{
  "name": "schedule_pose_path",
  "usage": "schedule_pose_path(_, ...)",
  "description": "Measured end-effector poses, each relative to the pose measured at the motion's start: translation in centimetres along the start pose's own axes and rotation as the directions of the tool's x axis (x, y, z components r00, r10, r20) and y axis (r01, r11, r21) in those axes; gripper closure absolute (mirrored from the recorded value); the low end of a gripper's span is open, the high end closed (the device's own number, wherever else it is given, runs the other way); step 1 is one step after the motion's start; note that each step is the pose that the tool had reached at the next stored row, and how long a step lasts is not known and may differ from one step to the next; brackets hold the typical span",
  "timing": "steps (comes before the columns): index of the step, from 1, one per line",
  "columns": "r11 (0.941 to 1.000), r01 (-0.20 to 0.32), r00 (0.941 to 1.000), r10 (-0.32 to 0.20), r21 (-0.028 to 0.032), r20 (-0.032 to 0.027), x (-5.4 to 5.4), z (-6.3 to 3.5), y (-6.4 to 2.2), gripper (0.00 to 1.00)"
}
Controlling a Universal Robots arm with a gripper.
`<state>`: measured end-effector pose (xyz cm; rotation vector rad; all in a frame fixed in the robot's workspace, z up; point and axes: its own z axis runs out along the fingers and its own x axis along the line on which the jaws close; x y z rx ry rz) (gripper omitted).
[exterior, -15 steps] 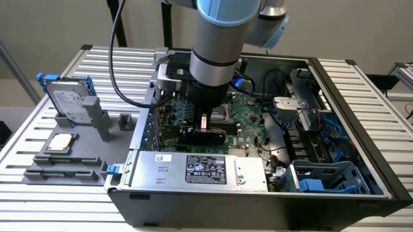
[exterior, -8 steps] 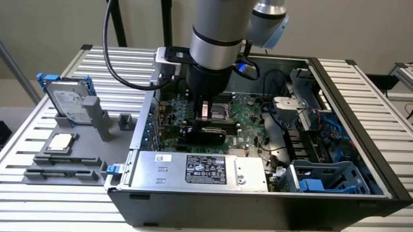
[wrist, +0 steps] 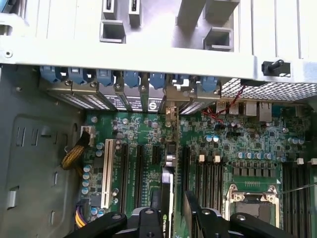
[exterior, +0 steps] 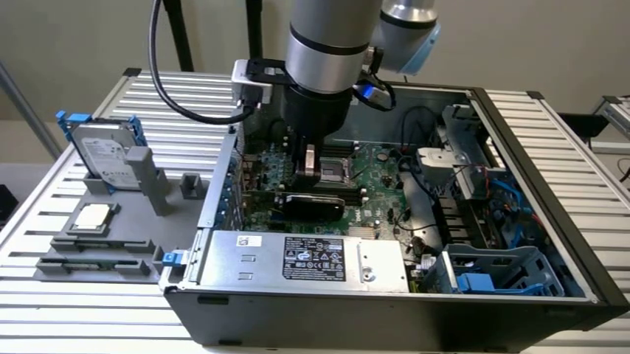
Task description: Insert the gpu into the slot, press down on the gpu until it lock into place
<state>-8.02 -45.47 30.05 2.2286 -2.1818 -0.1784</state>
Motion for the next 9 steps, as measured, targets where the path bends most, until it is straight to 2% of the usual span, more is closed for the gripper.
schedule_pose_path(9,1.0000,0.000,1.0000,0.000,0.0000,0.0002,0.00,-0.02,0.00,0.67)
